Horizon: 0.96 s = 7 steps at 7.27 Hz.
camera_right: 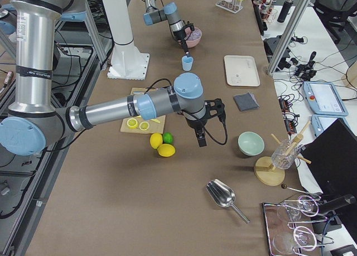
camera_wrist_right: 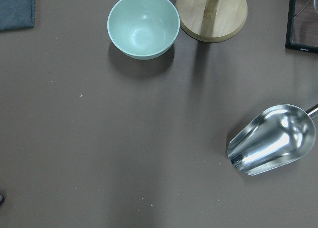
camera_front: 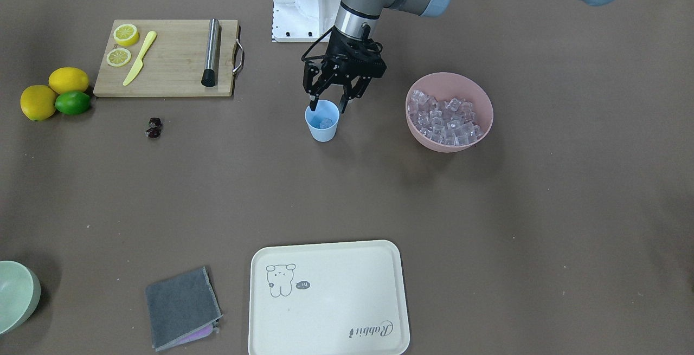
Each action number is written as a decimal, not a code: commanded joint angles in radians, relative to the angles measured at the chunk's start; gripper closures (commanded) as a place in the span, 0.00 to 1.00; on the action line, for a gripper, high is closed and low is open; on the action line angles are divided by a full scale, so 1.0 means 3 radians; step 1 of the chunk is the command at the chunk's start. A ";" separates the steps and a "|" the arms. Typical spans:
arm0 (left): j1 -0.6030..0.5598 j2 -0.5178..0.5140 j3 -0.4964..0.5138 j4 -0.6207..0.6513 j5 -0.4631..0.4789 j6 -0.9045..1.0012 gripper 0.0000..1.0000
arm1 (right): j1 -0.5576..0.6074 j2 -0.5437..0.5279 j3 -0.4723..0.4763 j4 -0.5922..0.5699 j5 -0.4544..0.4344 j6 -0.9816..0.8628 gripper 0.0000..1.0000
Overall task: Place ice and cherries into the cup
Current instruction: 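Open the left gripper to drop the ice cube into the cup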
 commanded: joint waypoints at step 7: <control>-0.0555 0.1613 -0.1063 0.0036 -0.0585 0.1186 0.21 | 0.0000 0.0000 -0.0005 0.0000 0.0005 0.0006 0.00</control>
